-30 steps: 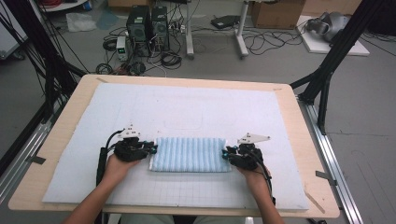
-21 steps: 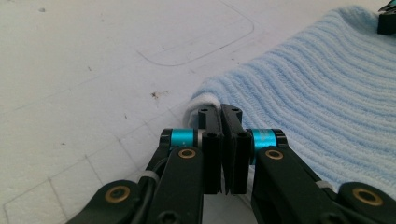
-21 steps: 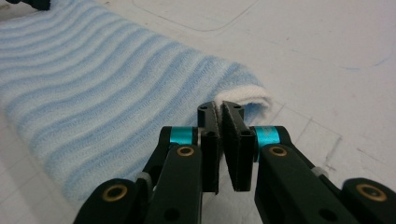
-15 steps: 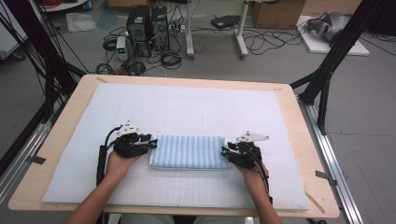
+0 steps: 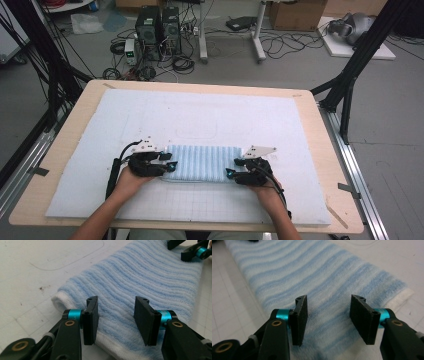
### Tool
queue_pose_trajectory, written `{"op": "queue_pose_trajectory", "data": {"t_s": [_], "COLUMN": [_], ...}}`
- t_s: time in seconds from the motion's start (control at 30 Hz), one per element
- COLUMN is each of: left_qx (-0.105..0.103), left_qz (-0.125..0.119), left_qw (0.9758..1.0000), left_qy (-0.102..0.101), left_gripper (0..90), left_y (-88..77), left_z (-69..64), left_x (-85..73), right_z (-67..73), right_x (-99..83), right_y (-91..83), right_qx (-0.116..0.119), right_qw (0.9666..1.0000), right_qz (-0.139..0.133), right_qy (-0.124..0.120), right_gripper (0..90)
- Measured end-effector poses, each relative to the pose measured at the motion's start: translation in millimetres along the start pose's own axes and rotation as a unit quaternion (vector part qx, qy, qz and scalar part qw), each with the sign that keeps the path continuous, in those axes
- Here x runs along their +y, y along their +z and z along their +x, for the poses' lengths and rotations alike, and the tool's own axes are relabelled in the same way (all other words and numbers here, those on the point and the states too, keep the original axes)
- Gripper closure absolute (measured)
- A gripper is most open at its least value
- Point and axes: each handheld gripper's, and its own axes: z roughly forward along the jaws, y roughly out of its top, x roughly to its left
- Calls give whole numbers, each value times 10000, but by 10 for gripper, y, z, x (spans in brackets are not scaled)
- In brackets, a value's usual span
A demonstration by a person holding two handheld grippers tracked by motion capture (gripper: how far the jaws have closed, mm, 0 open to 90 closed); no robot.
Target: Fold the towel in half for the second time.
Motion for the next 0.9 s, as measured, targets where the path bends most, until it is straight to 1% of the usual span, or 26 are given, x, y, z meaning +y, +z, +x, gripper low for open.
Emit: {"op": "queue_pose_trajectory", "data": {"t_s": [0.03,0.07,0.1,0.13,0.17,0.2,0.23,0.27,0.3,0.37,0.4,0.43,0.47,0.5,0.53,0.57,0.6,0.63,0.67,0.7,0.73,0.8,0.83,0.87,0.9], "left_qx": [-13,-4,-1,1,15,57,97,161,203,274,306,358,436,504,650,797,838,866,897,905,925,996,1017,1007,1030], "left_qz": [20,67,77,78,35,-67,-174,-370,-512,-878,-959,-1068,-1177,-1221,-1294,-1382,-1426,-1439,-1495,-1529,-1554,-1615,-1677,-1703,-1739], "left_qw": [10000,10000,10000,10000,10000,9999,9998,9991,9984,9955,9947,9933,9916,9908,9890,9867,9856,9852,9840,9834,9828,9811,9798,9795,9786], "left_qy": [-30,4,-7,-5,-50,-64,-74,-119,-147,-222,-223,-251,-296,-292,-294,-320,-334,-342,-355,-363,-381,-370,-384,-384,-390], "left_gripper": [551,551,551,551,548,539,518,504,474,430,419,401,376,339,300,232,192,188,188,188,188,189,189,189,189], "left_y": [-1,-13,-21,-36,-46,-78,-101,-146,-174,-263,-292,-328,-369,-394,-427,-454,-486,-514,-543,-575,-602,-655,-686,-704,-721], "left_z": [-4,0,-2,5,7,30,52,91,113,175,198,222,247,261,274,286,311,331,350,369,383,412,429,439,449], "left_x": [-8,-11,-13,-12,-11,-7,-6,-3,-1,11,14,17,24,32,43,49,52,55,48,38,30,15,8,4,-1], "right_z": [1,4,-2,-9,-25,-36,-61,-78,-109,-152,-185,-207,-233,-262,-278,-303,-323,-332,-346,-358,-376,-420,-431,-454,-467], "right_x": [-9,-21,-38,-50,-60,-67,-72,-73,-75,-76,-81,-87,-94,-104,-109,-116,-121,-124,-127,-132,-139,-160,-169,-184,-194], "right_y": [-9,-23,-47,-73,-100,-123,-171,-201,-255,-331,-383,-413,-453,-501,-529,-564,-597,-627,-652,-672,-695,-748,-764,-787,-799], "right_qx": [-42,-99,-123,-123,-126,-128,-125,-138,-212,-337,-417,-457,-546,-668,-735,-843,-1021,-1219,-1418,-1585,-1696,-1798,-1823,-1839,-1838], "right_qw": [10000,9998,9996,9997,9997,9998,9998,9997,9991,9979,9967,9962,9952,9938,9931,9916,9899,9878,9853,9828,9807,9782,9776,9770,9770], "right_qz": [-10,23,51,31,5,-29,-131,-219,-362,-516,-636,-683,-737,-793,-816,-867,-877,-859,-852,-840,-853,-894,-900,-914,-908], "right_qy": [-78,-167,-235,-211,-190,-129,-27,15,82,201,269,295,339,389,416,452,452,446,423,443,462,531,545,571,582], "right_gripper": [450,437,430,418,409,402,392,382,364,334,320,304,287,271,253,232,200,173,140,112,112,112,112,112,112]}}
